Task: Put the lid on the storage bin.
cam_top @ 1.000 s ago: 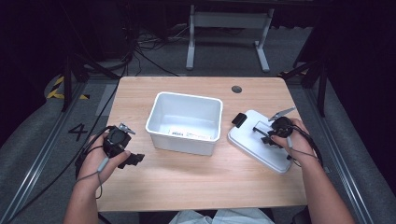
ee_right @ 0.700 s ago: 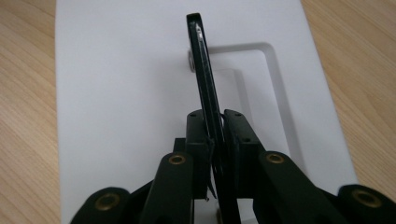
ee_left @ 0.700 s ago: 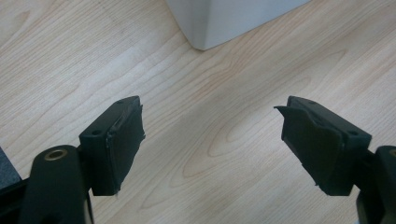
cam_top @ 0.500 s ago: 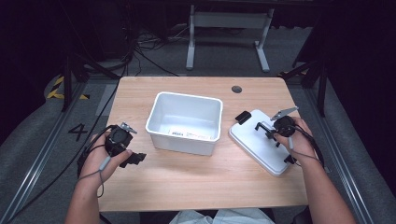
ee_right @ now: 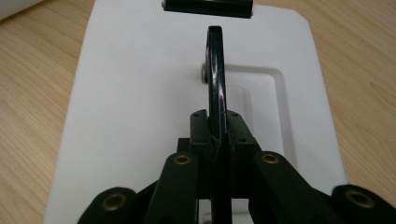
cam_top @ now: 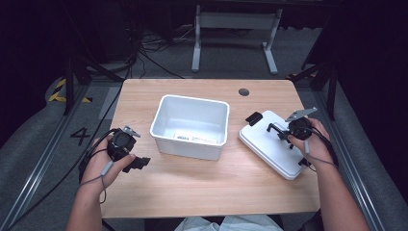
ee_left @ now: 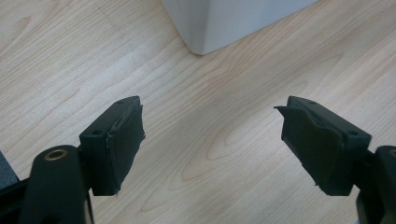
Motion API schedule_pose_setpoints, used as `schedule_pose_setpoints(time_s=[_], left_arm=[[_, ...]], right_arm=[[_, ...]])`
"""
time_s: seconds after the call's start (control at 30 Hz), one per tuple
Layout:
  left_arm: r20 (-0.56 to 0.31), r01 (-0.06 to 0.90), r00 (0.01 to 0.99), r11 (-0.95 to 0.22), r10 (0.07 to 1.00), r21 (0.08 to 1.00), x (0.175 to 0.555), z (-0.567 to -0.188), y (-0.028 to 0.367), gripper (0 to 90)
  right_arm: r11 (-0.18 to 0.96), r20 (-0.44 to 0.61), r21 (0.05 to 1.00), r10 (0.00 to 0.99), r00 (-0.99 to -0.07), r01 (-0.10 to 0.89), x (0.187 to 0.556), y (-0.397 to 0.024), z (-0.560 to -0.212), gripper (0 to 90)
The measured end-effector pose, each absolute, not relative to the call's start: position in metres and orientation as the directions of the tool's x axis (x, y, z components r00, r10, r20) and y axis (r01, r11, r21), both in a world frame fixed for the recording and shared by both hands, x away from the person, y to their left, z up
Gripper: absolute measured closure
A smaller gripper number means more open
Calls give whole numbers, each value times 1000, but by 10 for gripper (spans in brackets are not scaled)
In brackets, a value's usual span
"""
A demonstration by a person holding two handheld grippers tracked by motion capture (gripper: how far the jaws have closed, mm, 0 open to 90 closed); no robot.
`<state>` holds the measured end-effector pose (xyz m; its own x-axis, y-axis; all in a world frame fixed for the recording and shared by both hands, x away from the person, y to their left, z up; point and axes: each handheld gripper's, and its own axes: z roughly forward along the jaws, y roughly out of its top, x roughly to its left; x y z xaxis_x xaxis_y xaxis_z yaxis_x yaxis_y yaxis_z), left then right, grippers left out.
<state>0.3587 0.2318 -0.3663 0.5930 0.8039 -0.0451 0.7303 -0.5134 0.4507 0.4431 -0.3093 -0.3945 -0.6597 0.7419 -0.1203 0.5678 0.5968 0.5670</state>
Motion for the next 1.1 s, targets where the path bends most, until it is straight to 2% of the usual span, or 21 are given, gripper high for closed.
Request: schedule_pose_setpoints(time_s=[0.47, 0.77, 1.1], left_arm=[[-44, 728, 599, -521, 800, 445, 360, -367, 232, 214], [-49, 733, 591, -511, 805, 448, 360, -367, 233, 214], [-49, 732, 592, -511, 804, 450, 360, -365, 234, 214]], right_arm=[[545, -102, 644, 756, -646, 537, 433, -313, -368, 850], [583, -140, 638, 731, -668, 503, 434, -313, -347, 850], [633, -191, 631, 687, -701, 448, 435, -299, -309, 851]])
